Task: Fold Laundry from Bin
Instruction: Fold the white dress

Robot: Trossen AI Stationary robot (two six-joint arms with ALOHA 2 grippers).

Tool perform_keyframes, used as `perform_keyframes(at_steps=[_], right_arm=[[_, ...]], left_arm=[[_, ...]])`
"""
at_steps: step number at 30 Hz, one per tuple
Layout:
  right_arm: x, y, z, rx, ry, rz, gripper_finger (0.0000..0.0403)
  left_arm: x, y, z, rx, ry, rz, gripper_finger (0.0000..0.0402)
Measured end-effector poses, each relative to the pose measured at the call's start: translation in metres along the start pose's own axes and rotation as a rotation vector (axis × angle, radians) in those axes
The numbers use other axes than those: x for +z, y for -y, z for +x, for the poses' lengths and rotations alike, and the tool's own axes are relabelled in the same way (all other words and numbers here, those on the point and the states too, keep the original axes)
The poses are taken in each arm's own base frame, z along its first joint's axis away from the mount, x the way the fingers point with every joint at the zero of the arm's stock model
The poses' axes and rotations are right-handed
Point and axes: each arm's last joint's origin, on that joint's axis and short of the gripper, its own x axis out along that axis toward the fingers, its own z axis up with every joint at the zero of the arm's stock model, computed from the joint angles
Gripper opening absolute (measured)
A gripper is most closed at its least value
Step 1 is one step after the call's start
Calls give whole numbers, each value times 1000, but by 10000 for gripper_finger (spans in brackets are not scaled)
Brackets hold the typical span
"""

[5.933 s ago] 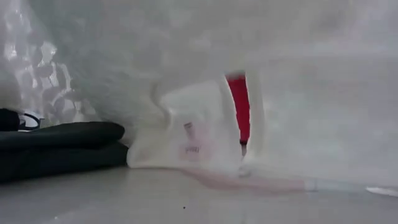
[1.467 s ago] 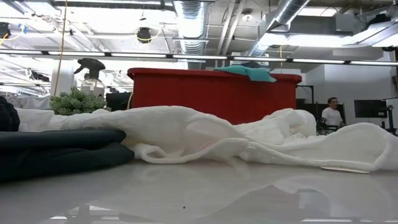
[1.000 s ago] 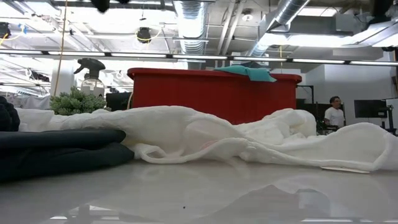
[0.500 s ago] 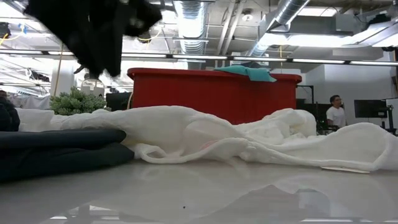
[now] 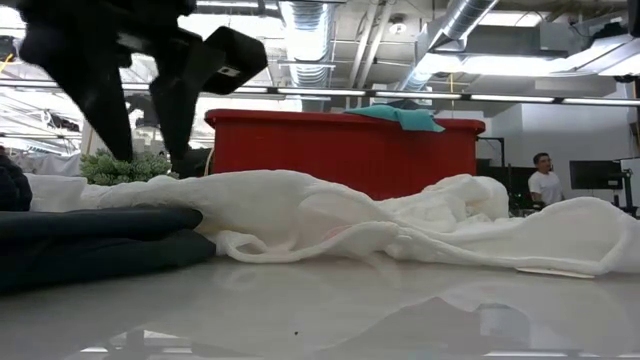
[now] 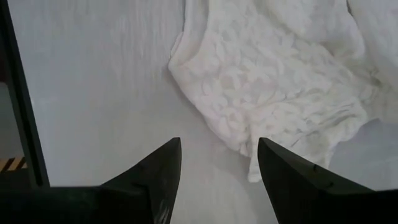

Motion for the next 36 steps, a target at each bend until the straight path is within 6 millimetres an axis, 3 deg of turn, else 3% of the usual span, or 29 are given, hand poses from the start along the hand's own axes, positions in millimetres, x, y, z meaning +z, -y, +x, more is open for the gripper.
perform_keyframes(at_steps=[6, 13, 21, 27, 36], right_arm=[[1, -1, 0, 3, 23, 20, 235], [1, -1, 0, 3, 23, 26, 235], [2, -1, 0, 3, 24, 28, 235], [2, 0, 0, 2, 24, 30, 235], [3, 0, 0, -15, 45, 54, 235]], left_arm=[[-1, -3, 0, 140, -19, -26, 188], [-9, -1, 8, 152, -42, -116, 191], [-20, -6, 13, 275, -105, -101, 188], [-28, -32, 13, 392, -164, -94, 180], [-51, -92, 14, 428, -234, -199, 163]])
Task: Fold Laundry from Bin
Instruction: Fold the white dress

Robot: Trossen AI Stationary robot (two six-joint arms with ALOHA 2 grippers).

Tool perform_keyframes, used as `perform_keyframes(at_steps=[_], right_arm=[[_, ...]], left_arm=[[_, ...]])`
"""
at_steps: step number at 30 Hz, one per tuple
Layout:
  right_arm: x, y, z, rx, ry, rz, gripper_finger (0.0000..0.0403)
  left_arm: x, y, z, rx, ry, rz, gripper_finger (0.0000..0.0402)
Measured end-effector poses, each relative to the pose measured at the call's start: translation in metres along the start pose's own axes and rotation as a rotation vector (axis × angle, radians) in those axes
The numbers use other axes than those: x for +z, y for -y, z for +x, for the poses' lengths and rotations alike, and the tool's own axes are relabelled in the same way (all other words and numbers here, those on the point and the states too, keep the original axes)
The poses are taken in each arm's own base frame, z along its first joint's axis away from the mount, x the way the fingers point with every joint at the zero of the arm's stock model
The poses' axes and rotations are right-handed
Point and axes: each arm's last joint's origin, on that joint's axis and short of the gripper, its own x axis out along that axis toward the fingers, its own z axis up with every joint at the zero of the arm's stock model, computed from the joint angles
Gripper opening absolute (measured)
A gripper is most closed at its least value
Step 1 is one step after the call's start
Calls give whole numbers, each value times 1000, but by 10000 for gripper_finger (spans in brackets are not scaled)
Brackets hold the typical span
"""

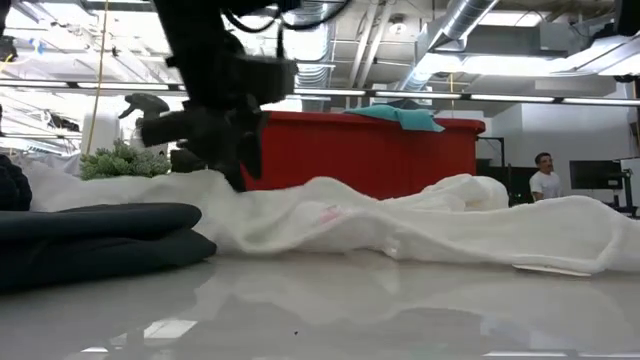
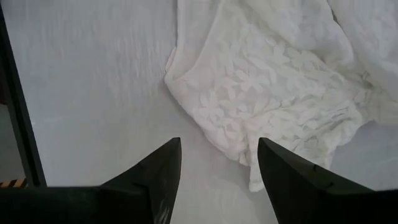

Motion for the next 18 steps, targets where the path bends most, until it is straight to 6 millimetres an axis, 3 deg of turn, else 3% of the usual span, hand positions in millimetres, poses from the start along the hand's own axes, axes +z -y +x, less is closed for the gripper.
perform_keyframes(at_steps=[4, 8, 10, 14, 18], right_arm=[[1, -1, 0, 13, 13, 11, 235], [6, -4, 1, 20, 90, -27, 235], [9, -5, 4, 25, 115, -44, 235], [8, -10, 17, 65, 131, -108, 235], [-7, -17, 41, 92, 95, -171, 235]], left_arm=[[-8, -16, 7, -32, -44, -37, 162], [-11, -31, -3, -27, -38, -26, 162], [-9, -44, -18, -22, -8, -56, 162], [-11, -65, -69, -125, 125, -207, 162], [-18, -52, -109, -311, 287, -256, 162]])
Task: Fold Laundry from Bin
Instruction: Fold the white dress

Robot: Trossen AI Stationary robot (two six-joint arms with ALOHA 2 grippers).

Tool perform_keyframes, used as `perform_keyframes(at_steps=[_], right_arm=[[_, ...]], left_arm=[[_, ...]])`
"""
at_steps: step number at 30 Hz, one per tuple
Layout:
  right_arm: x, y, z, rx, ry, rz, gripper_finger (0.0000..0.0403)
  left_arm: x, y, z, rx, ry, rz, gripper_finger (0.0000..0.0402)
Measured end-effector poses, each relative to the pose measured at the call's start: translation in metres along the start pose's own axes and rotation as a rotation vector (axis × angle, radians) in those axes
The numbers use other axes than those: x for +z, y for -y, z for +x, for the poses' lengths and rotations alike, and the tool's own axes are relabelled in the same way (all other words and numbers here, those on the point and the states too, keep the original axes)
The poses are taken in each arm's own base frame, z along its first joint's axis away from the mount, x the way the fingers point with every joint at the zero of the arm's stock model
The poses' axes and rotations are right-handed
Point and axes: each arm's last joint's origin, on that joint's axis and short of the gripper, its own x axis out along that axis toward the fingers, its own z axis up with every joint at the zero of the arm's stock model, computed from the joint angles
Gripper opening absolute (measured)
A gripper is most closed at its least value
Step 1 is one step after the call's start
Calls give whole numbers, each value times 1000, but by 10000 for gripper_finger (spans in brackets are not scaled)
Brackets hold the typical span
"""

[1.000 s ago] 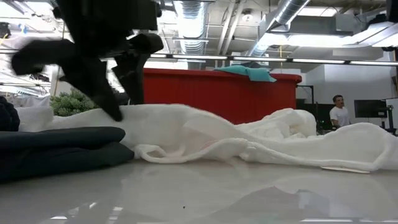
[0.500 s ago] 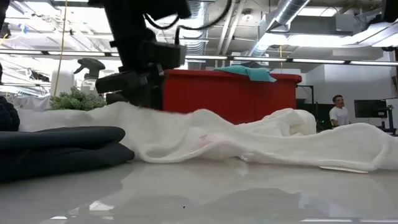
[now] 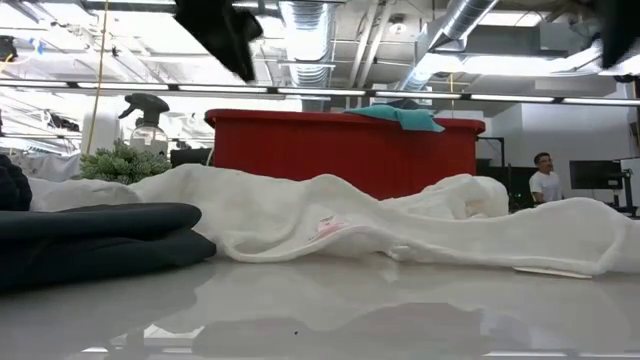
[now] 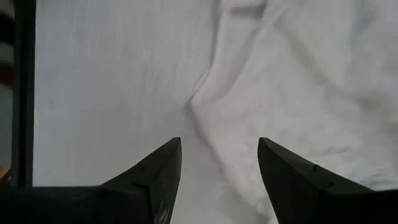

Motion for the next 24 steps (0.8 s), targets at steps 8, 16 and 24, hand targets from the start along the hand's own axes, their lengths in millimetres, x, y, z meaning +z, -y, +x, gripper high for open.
perform_keyframes(at_steps=[8, 16, 24], right_arm=[[-21, -4, 32, 36, -12, -38, 235], [-27, -4, 46, 57, 13, -91, 235], [-36, -1, 66, 56, 20, -95, 235]], left_arm=[[-21, 88, 14, -134, 48, 252, 162], [-29, 131, 46, -40, 45, 321, 162], [-28, 132, 56, -26, 38, 256, 162]])
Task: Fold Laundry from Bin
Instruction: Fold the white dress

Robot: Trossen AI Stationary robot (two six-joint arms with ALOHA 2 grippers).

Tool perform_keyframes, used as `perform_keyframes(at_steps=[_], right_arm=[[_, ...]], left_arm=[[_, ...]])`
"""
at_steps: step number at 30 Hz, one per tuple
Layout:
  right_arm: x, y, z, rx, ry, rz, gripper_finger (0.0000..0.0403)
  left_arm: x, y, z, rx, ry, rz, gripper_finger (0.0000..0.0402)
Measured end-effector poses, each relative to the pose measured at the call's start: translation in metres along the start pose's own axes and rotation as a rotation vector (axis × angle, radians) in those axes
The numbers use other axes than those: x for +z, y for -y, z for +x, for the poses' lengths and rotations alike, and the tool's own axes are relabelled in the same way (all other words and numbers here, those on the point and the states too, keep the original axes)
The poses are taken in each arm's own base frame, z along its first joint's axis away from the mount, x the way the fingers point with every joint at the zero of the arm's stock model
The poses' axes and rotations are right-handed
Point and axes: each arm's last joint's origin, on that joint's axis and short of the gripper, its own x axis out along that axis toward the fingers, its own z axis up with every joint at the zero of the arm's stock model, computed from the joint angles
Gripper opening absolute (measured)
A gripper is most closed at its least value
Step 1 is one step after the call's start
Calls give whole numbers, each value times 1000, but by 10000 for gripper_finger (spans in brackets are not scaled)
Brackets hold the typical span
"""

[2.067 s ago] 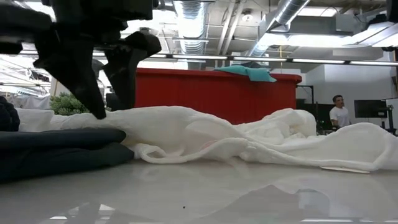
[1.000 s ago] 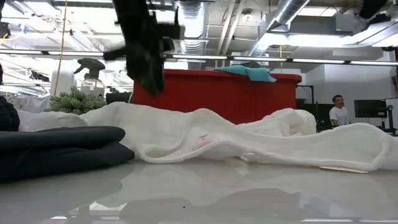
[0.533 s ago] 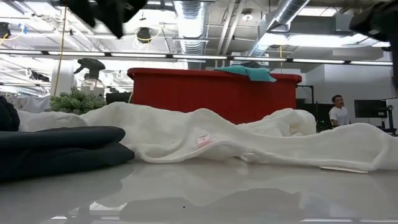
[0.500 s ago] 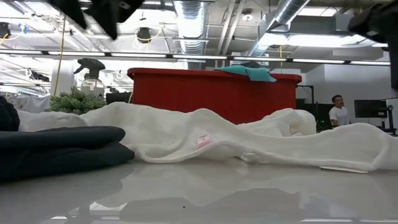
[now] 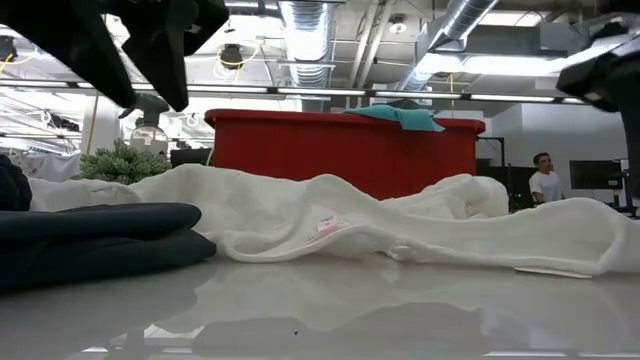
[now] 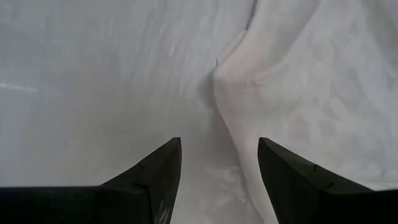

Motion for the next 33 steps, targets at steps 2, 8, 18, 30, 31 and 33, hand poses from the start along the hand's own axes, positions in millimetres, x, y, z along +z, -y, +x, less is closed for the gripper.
perform_keyframes(at_steps=[2, 8, 18, 30, 31, 33], right_arm=[[1, 2, 7, -20, -14, 1, 235], [7, 7, 38, -29, -53, -11, 235], [17, 16, 44, -19, -96, 37, 84], [50, 59, 39, -74, -95, 222, 19], [51, 65, 39, -81, -97, 244, 19], [54, 76, 41, -95, -103, 279, 19]], left_arm=[[0, -1, -1, 3, 1, -13, 162], [0, -2, -1, 0, 3, -62, 162], [0, -1, -1, -7, 3, -110, 162], [4, -2, 1, 31, 45, 2, 162], [3, -1, 3, 32, 51, 8, 162], [-1, -1, 9, 28, 70, 5, 162]])
